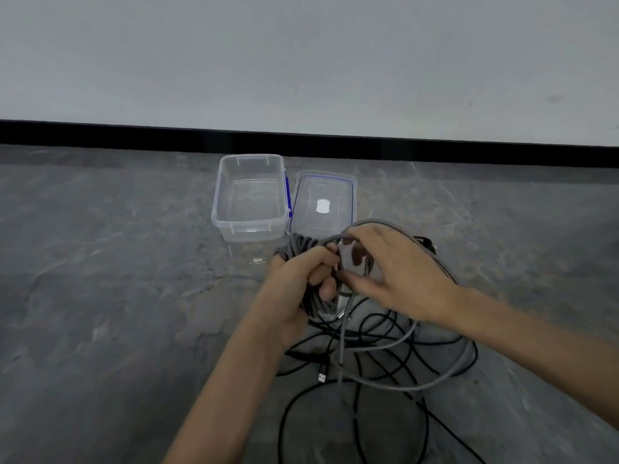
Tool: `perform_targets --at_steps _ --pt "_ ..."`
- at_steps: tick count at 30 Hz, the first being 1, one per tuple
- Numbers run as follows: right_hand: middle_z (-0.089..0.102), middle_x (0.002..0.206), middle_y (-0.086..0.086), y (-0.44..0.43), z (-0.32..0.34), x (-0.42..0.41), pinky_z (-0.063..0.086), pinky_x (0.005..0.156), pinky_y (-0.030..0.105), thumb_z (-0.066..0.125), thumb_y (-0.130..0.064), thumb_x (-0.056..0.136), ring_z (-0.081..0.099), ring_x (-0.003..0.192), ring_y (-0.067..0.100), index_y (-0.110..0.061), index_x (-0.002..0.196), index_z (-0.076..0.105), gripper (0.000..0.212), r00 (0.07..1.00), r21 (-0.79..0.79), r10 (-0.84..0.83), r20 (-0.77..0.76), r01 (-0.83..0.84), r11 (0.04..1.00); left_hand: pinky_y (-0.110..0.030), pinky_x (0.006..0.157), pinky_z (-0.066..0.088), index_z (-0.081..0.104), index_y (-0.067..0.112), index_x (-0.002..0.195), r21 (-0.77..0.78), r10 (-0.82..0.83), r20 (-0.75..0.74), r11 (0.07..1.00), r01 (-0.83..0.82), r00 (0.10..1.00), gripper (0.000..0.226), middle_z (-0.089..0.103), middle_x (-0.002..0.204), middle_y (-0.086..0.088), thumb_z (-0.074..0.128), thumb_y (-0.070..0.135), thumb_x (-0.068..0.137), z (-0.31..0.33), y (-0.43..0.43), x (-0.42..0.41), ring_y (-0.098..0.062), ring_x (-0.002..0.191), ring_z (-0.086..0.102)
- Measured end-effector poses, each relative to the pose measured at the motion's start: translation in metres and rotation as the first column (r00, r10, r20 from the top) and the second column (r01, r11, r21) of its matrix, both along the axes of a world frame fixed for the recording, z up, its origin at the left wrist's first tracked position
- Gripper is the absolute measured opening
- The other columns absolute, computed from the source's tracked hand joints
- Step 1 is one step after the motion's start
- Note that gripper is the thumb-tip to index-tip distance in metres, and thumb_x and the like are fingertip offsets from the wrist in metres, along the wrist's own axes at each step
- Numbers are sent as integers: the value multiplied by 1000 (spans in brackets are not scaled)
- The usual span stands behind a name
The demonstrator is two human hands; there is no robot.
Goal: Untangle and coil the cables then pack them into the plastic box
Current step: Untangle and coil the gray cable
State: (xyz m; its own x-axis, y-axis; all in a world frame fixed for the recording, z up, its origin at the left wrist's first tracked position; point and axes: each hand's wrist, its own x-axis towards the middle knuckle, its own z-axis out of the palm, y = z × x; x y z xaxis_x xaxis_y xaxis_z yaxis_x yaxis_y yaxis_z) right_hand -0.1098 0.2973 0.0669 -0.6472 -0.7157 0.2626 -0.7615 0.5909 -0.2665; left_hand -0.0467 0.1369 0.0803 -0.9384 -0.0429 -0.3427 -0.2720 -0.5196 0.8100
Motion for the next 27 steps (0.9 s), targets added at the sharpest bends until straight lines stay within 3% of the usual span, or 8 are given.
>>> perform_targets --at_steps 5,8,11,15,19,22,24,27 --pt "52 101 -9 6 -6 -11 43 88 40 52 -57 90 51 98 10 -24 105 53 37 988 -48 -40 151 47 998 -15 37 30 50 10 73 167 23 25 986 -27 999 24 27 39 9 42 -3 90 2 1 1 -6 32 29" --pt "52 102 -5 11 1 -13 41 90 30 47 -45 96 49 99 12 -17 109 54 31 980 -44 58 189 -51 998 -15 36 29 51 11 74 212 -20 28 977 13 999 21 26 39 10 43 -2 88 4 -1 3 -5 32 27" --pt "54 99 -1 19 8 -18 36 85 25 38 -31 100 47 93 10 -8 114 55 32 994 47 60 96 -65 997 -15 36 24 53 10 76 187 -137 9 973 133 991 9 24 39 10 51 1 74 9 -1 6 -5 30 26" --pt "57 124 10 30 2 -24 35 103 32 27 -32 99 52 117 22 -3 120 54 44 996 157 24 87 -38 987 -17 37 21 57 9 74 164 -364 23 920 356 931 9 26 37 10 55 4 66 8 3 11 -5 28 25" --pt "54 131 5 33 -9 -25 33 109 32 24 -36 100 45 126 18 -7 118 54 46 989 238 47 143 -80 968 -16 32 25 68 7 67 333 -538 -11 793 511 843 10 33 36 9 64 2 59 0 10 15 -3 25 30" --pt "55 123 1 28 -15 -19 40 104 36 45 -22 99 49 115 12 -8 114 56 23 970 124 17 243 -49 991 -16 34 28 69 7 69 407 -518 -110 755 514 848 20 38 36 10 77 5 51 -1 11 15 -3 25 35" --pt "58 118 2 22 -21 -14 44 98 38 57 -8 91 54 110 14 -9 115 59 24 952 37 27 304 -40 999 -17 35 24 68 8 67 384 -458 -113 799 463 882 13 36 36 10 69 4 55 0 10 13 -4 25 34" --pt "63 119 0 17 -25 -6 42 101 34 55 -11 86 56 114 16 -10 116 61 30 970 45 16 242 -28 999 -17 35 23 66 8 66 373 -368 -107 846 381 924 9 33 35 11 59 8 62 5 2 10 -3 25 32"
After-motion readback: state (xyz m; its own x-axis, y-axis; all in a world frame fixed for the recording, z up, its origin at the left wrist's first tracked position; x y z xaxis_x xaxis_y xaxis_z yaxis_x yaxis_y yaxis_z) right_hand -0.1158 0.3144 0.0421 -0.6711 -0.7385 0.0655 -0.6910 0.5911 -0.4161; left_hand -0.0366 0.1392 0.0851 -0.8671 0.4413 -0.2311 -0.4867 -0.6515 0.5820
